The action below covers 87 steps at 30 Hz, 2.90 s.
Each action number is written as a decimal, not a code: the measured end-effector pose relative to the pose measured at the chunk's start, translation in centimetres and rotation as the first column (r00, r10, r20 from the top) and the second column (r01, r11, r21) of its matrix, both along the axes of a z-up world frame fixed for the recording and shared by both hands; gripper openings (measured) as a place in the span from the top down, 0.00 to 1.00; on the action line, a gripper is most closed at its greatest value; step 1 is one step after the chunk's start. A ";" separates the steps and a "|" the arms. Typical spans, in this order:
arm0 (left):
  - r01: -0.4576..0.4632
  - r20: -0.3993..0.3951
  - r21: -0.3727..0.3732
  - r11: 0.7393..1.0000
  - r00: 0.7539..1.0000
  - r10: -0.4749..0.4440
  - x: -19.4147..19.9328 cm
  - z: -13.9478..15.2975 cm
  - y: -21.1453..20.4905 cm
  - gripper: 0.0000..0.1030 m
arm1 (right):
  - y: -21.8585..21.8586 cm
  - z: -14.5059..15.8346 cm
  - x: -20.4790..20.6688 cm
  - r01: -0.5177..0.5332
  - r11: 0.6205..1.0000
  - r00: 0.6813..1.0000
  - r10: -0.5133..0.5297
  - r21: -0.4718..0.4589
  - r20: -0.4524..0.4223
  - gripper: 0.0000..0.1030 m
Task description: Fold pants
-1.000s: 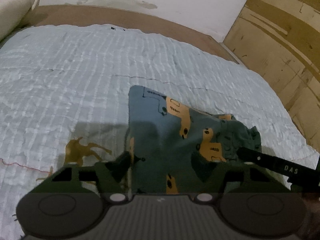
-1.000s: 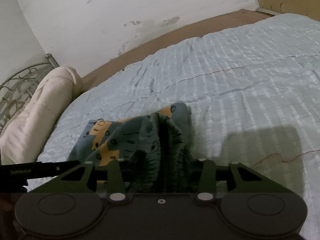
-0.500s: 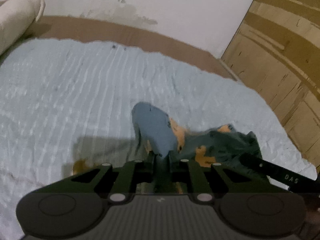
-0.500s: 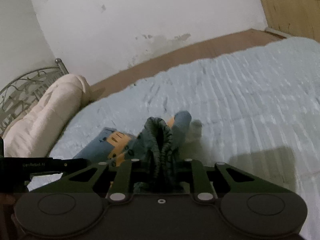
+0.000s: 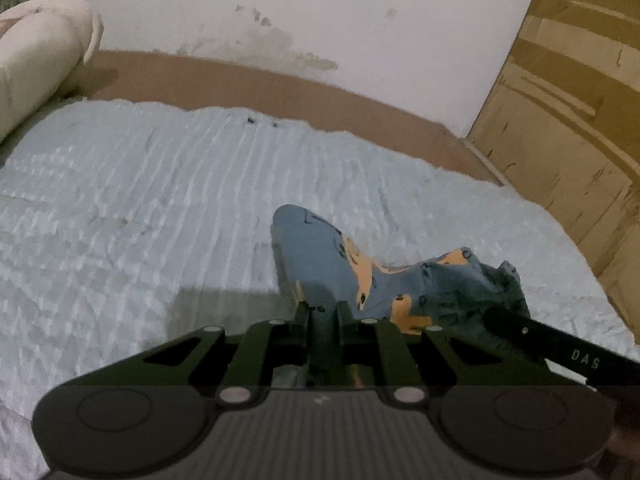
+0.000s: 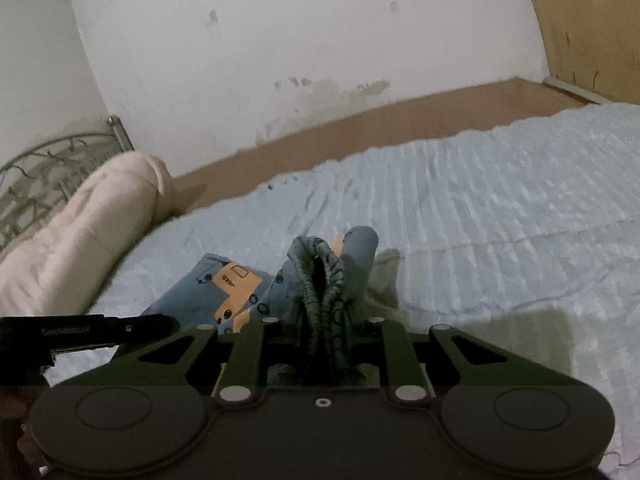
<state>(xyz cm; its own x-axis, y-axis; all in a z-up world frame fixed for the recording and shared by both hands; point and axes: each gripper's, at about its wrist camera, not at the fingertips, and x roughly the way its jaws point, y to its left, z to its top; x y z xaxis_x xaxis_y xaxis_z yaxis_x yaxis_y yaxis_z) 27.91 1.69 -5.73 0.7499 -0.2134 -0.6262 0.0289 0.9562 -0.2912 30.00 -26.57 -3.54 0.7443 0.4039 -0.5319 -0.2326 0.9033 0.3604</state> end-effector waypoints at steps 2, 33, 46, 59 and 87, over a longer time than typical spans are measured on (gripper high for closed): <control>-0.001 -0.007 0.000 1.000 1.000 0.001 -0.1 -0.3 0.1 0.86 | -0.1 -0.2 0.0 0.003 1.000 1.000 -0.003 0.000 -0.005 0.80; -0.083 0.311 0.159 0.984 0.950 0.030 -16.2 7.4 -0.5 0.00 | 0.2 7.0 -16.5 0.050 0.989 0.956 -0.007 -0.140 0.294 0.01; -0.072 0.287 0.223 0.972 0.958 0.005 -23.2 3.1 -1.2 0.00 | 0.9 4.7 -24.4 0.043 0.980 0.965 0.010 -0.195 0.263 0.01; -0.072 0.268 0.223 0.972 0.963 0.010 -24.0 2.4 -1.0 0.00 | 0.3 4.1 -25.0 0.059 0.983 0.971 -0.016 -0.174 0.240 0.01; -0.035 0.214 0.196 0.980 0.977 -0.008 -22.0 1.0 -1.3 0.00 | 0.6 1.8 -22.7 0.024 0.984 0.987 0.004 -0.177 0.161 0.01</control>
<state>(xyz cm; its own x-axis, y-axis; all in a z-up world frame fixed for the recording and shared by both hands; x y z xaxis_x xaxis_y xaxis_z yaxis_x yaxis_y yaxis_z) 5.89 0.43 -4.78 0.8723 -0.0903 -0.4806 0.0561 0.9948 -0.0852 7.33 -26.01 -1.69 0.8289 0.3055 -0.4686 -0.2647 0.9522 0.1524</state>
